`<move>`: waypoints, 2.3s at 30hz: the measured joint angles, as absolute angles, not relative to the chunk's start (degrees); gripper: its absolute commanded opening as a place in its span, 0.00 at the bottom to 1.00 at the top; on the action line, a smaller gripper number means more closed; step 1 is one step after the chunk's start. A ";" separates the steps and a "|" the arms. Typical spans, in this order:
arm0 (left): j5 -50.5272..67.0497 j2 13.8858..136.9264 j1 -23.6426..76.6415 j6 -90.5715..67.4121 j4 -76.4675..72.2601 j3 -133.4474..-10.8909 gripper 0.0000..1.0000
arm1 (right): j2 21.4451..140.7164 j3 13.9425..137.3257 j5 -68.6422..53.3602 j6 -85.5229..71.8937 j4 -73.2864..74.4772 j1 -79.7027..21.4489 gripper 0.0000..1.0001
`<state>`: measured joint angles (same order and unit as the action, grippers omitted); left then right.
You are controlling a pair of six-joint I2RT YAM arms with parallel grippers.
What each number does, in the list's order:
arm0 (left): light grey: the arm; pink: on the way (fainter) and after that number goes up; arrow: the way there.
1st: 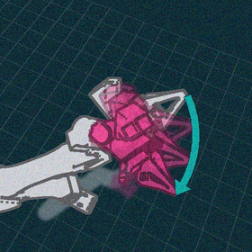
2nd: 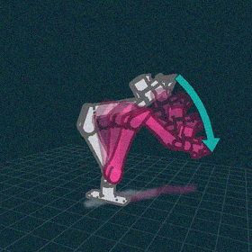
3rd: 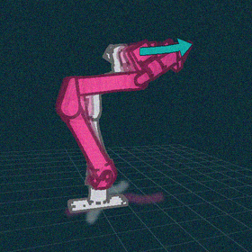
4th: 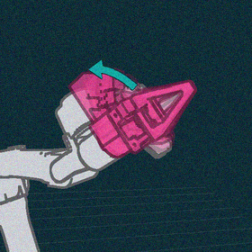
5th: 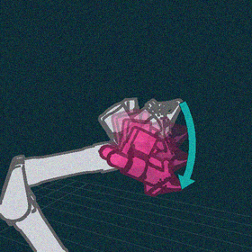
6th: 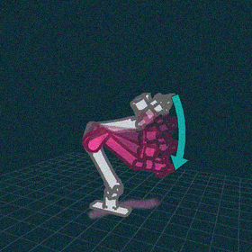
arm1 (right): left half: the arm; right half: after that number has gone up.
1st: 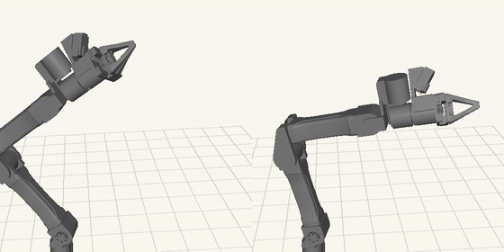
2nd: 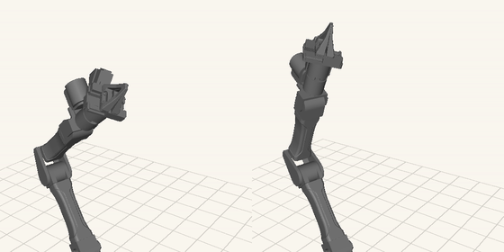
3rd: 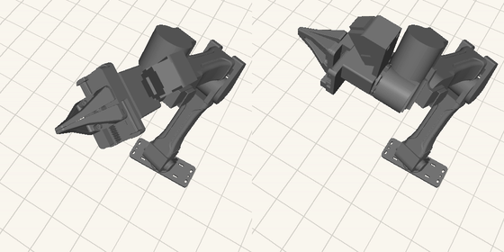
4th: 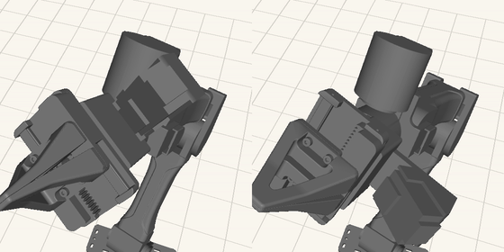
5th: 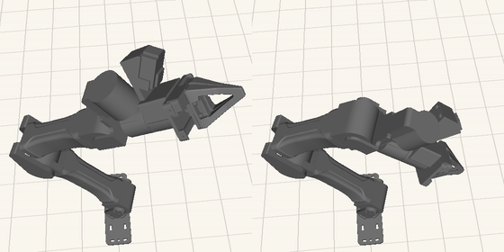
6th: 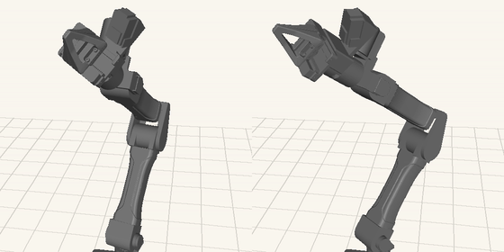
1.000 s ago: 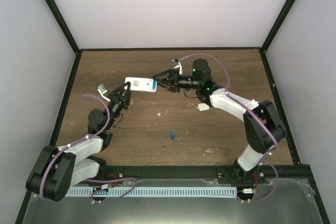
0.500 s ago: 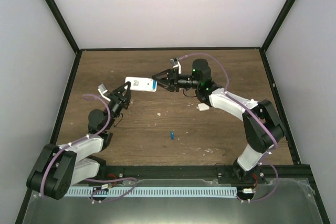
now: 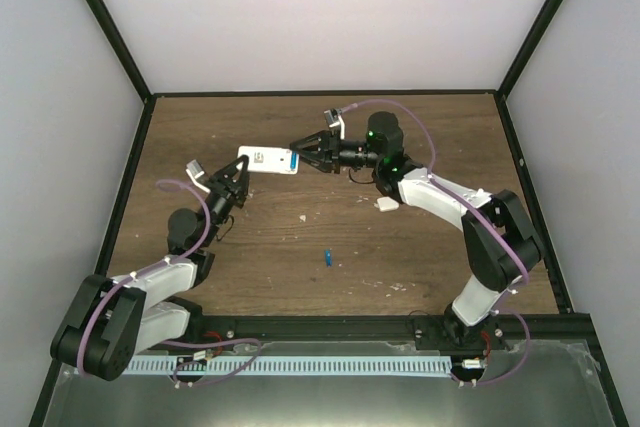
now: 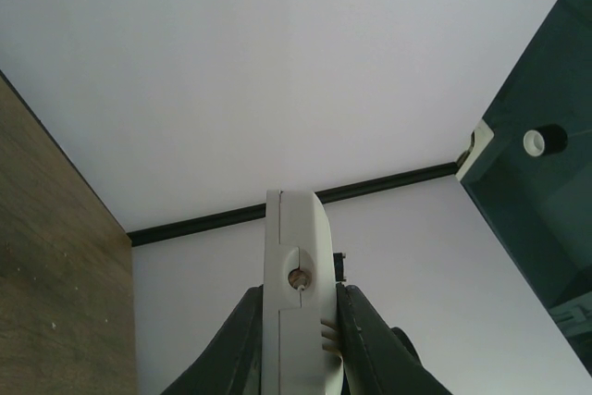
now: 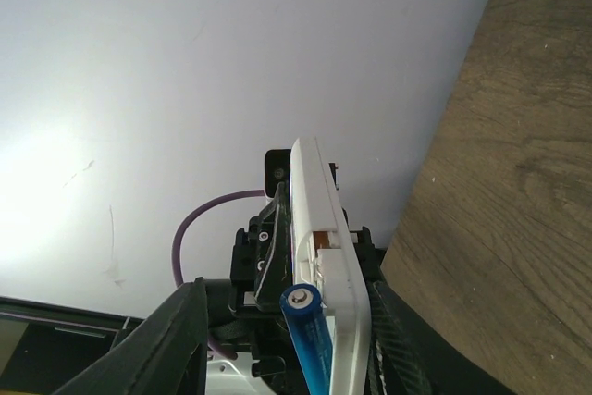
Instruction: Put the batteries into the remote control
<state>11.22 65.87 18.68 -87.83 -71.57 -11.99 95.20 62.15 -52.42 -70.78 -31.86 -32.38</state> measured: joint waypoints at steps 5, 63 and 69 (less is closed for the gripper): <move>11.18 65.82 18.68 -87.83 -72.12 -11.97 0.00 | 95.33 62.15 -52.51 -71.37 -32.64 -32.42 0.35; 10.35 63.75 19.03 -87.66 -69.89 -11.11 0.00 | 94.06 61.56 -50.26 -58.98 -24.53 -35.00 0.14; 10.13 64.29 19.07 -87.61 -69.78 -11.11 0.00 | 94.00 60.55 -50.22 -58.87 -24.56 -35.03 0.14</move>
<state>10.13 64.29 19.07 -87.61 -69.78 -11.11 94.00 60.55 -50.22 -58.87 -24.56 -35.03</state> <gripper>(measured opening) 0.168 0.140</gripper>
